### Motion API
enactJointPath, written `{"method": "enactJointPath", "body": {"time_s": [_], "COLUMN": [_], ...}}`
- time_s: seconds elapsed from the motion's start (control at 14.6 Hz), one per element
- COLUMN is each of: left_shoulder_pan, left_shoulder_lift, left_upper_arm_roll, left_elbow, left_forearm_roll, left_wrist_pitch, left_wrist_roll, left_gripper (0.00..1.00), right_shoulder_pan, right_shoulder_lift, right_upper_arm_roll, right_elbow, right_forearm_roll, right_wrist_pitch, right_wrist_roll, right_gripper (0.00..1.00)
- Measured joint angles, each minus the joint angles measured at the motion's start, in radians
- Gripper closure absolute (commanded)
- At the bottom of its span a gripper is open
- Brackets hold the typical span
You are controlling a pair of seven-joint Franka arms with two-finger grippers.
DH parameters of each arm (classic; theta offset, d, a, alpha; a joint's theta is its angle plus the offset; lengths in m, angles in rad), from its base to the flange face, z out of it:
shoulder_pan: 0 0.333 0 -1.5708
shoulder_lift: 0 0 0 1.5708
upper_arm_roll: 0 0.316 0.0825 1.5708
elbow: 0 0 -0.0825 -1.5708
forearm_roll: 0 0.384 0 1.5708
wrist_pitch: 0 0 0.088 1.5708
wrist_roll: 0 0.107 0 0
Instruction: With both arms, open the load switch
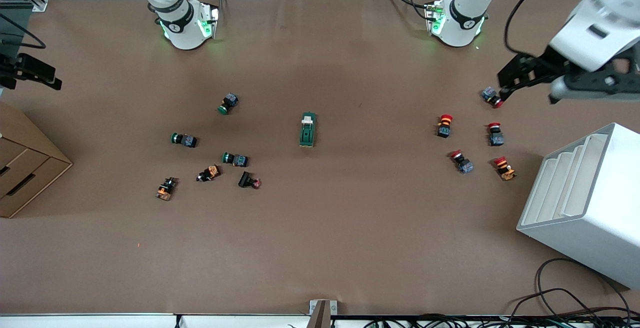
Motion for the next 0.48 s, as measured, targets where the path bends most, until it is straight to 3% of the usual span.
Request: {"method": "enactJointPath", "body": {"time_s": [0.48], "left_shoulder_pan": [0.027], "left_shoulder_lift": [-0.122], "left_upper_arm_roll": [0.012], "left_elbow": [-0.111], "left_forearm_roll": [-0.007], "left_wrist_pitch": [-0.034], "left_wrist_roll": [0.062], "left_gripper": [0.0], "right_shoulder_pan": [0.001], "right_shoulder_lift": [-0.028], "right_upper_arm_roll": [0.0], "right_elbow": [-0.023], "right_forearm_roll": [0.0], "right_wrist_pitch": [0.009], "right_wrist_roll": [-0.001], "right_gripper": [0.0]}}
